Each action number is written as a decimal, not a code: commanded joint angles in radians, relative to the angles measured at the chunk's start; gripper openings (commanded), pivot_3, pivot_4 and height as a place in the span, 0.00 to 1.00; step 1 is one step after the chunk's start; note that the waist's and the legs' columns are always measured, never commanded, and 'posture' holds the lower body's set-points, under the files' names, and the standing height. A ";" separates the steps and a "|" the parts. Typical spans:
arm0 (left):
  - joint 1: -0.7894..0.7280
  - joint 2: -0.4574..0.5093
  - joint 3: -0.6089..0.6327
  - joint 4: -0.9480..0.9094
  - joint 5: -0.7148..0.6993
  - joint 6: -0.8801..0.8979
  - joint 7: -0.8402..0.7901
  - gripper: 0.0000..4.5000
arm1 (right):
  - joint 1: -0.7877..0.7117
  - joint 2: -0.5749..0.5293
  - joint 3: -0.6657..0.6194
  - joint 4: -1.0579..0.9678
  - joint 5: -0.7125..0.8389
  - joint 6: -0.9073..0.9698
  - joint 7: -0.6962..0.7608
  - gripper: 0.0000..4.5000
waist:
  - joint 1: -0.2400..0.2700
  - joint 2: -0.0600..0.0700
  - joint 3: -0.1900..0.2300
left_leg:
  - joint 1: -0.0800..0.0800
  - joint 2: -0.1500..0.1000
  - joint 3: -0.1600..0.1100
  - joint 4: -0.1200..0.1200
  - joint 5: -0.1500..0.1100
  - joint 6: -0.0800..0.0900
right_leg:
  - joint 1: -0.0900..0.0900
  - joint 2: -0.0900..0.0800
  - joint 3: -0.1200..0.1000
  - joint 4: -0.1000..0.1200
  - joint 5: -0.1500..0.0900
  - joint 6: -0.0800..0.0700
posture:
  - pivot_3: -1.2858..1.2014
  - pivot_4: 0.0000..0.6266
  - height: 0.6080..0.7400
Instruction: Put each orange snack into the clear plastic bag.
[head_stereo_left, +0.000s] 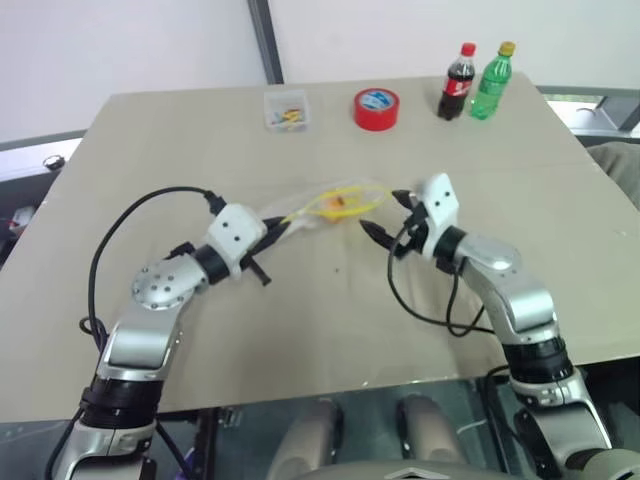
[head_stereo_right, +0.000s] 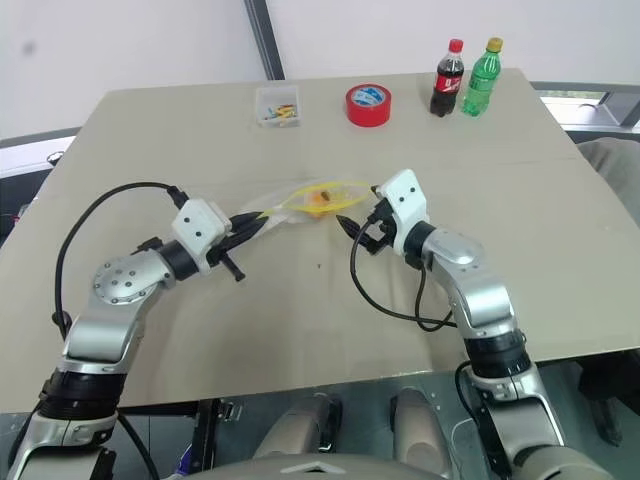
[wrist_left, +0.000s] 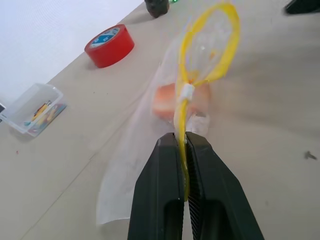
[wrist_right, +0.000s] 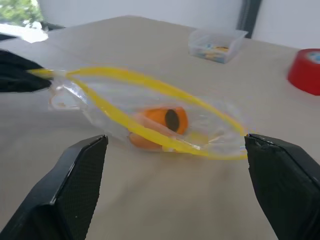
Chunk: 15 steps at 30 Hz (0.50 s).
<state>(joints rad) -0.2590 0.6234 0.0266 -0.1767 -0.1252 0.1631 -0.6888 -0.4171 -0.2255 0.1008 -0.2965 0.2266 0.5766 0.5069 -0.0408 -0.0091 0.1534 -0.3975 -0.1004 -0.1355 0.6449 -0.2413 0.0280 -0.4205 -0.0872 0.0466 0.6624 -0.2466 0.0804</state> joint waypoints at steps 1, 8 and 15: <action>-0.038 -0.009 -0.006 0.021 0.021 -0.029 0.016 0.00 | 0.052 -0.025 -0.087 -0.240 0.010 0.153 -0.115 0.99 | 0.004 0.000 0.000 | 0.000 0.000 0.000 0.000 0.000 0.000 | 0.000 0.000 0.000 0.000 0.000 0.000 | 0.52 0.24 1.00; -0.098 -0.029 -0.042 0.109 0.044 -0.076 0.007 0.00 | 0.120 0.009 -0.273 -0.469 -0.083 0.667 -0.389 0.99 | 0.024 -0.001 0.000 | 0.000 0.000 0.000 0.001 0.000 0.000 | 0.000 0.000 -0.001 0.000 0.000 0.000 | 0.52 0.24 1.00; -0.137 -0.045 -0.074 0.160 0.059 -0.112 -0.011 0.00 | 0.096 0.226 -0.363 -0.441 -0.121 0.854 -0.513 0.99 | 0.023 0.000 0.000 | 0.000 -0.001 0.001 0.001 0.000 0.000 | 0.000 -0.001 0.001 0.000 0.000 0.000 | 0.52 0.24 1.00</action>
<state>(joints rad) -0.3800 0.5716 -0.0572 -0.0078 -0.0690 0.0760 -0.6962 -0.2956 -0.0050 -0.2408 -0.7212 0.1123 1.4214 0.0113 -0.0182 -0.0094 0.1531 -0.3977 -0.1009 -0.1348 0.6456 -0.2412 0.0280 -0.4203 -0.0878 0.0472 0.6628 -0.2466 0.0804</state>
